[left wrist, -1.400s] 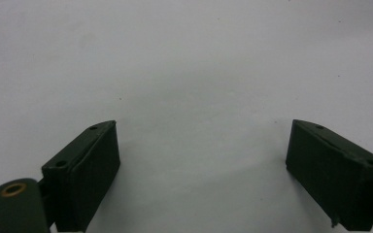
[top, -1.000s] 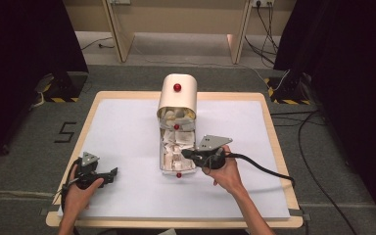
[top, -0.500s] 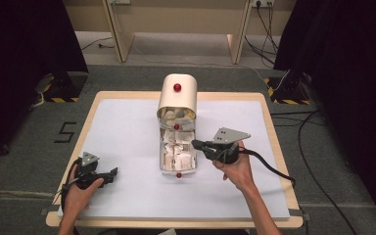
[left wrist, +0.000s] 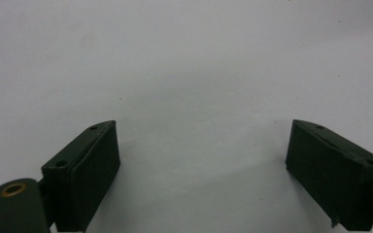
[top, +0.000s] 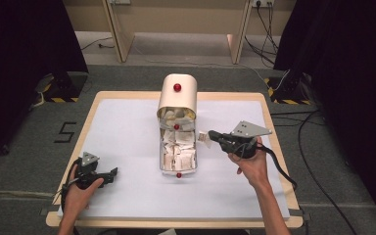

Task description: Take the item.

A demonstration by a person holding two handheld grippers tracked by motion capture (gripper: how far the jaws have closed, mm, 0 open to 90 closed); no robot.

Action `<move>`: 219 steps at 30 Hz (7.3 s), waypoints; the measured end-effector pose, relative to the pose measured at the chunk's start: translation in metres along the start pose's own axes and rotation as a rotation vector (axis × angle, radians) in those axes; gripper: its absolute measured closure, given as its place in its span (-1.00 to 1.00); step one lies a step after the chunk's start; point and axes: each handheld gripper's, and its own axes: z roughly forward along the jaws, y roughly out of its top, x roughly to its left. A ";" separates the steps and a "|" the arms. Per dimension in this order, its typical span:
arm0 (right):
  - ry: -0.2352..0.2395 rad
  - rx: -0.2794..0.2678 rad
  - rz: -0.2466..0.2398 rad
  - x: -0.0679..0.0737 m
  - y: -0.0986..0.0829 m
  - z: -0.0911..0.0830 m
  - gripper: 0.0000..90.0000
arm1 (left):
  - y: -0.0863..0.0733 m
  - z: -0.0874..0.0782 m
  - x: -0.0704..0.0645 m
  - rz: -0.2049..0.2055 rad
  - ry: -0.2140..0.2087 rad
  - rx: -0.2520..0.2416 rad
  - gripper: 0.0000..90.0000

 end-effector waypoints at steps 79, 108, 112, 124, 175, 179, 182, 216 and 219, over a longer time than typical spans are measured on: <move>-0.245 0.195 0.192 -0.075 -0.085 -0.016 0.98 | 0.000 0.000 0.000 0.000 -0.001 0.000 -0.75; -0.302 0.265 0.201 -0.083 -0.102 -0.014 0.91 | 0.000 0.000 0.000 0.000 -0.001 0.000 -0.75; -0.308 0.265 0.208 -0.084 -0.103 -0.015 0.90 | 0.000 0.000 0.000 0.001 -0.001 0.000 -0.75; -0.338 0.268 0.223 -0.087 -0.105 -0.018 0.80 | 0.000 0.000 0.000 0.000 0.000 0.000 -0.75; -0.325 0.279 0.236 -0.072 -0.085 -0.008 -0.20 | 0.000 0.000 0.000 0.000 -0.001 0.000 -0.75; -0.310 0.299 0.223 -0.067 -0.083 -0.005 -0.26 | 0.000 0.000 0.000 0.000 -0.001 0.000 -0.75; -0.308 0.315 0.215 -0.063 -0.082 -0.003 -0.31 | 0.000 0.000 0.000 0.000 -0.001 0.000 -0.75; -0.243 0.376 0.181 -0.020 -0.089 -0.003 -0.43 | 0.000 0.000 0.000 -0.001 -0.001 0.000 -0.75; -0.241 0.377 0.179 -0.018 -0.090 -0.003 -0.44 | 0.000 0.000 0.000 0.000 -0.001 0.000 -0.75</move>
